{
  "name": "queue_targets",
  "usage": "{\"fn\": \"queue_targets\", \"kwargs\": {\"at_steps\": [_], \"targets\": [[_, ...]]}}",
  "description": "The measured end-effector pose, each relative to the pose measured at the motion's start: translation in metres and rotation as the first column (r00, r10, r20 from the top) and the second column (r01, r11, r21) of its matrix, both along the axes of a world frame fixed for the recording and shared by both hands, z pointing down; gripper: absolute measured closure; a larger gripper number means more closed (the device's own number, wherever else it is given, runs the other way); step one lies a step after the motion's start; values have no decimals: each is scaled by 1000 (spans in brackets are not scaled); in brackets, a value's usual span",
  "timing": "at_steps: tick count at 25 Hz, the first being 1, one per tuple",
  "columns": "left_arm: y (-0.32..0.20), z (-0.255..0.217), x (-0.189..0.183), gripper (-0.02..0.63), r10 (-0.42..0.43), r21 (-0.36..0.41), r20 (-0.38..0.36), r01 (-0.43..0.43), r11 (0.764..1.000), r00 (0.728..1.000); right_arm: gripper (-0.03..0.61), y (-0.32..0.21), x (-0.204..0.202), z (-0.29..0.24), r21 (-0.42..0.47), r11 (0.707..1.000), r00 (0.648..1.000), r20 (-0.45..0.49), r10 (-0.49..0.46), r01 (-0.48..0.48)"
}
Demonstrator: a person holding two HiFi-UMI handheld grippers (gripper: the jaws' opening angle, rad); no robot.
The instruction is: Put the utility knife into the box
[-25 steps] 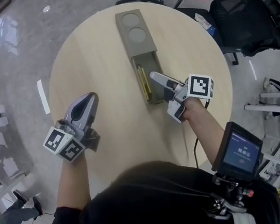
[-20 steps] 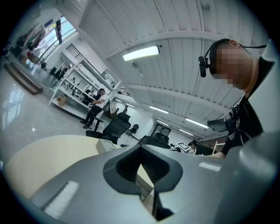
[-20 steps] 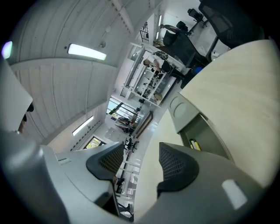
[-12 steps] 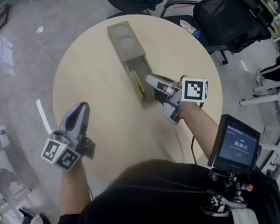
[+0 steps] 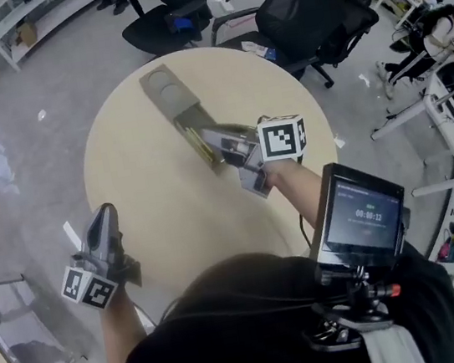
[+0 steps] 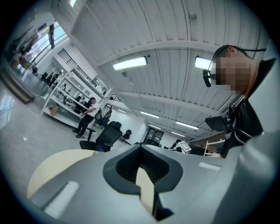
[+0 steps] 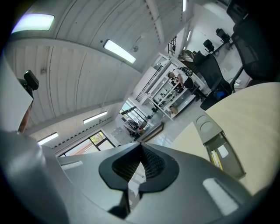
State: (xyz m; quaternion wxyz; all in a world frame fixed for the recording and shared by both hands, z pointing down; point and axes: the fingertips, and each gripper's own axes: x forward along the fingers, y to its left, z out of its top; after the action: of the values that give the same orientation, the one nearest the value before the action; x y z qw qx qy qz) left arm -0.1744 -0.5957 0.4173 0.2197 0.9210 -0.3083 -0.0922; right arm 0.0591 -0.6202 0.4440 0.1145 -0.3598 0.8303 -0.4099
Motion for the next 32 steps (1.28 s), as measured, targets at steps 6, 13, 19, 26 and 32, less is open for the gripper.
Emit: {"fn": "queue_targets", "kwargs": {"at_steps": [6,13,19,26,32], "targets": [[25,-15,-19,617,34,24,4,-34,999,999,565,31,-6,-19,47,998,999,-35,34,-32],[47,-32,-9,617,6,39,14,-7,999,1000,565,56,20,-36,79,996,998,-49,35,-31],[68,-50,50,617,-25,59,39,22,998,999,565,69,83,-47,118,993,999,-30,21,-17],[115,-64,147,617,-27,63,49,24,998,998,566,106,167,-49,142,990,1000,-3,-7,7],[160,-70,192,617,-41,75,62,36,997,997,566,141,199,-45,138,989,999,-8,-52,53]]}}
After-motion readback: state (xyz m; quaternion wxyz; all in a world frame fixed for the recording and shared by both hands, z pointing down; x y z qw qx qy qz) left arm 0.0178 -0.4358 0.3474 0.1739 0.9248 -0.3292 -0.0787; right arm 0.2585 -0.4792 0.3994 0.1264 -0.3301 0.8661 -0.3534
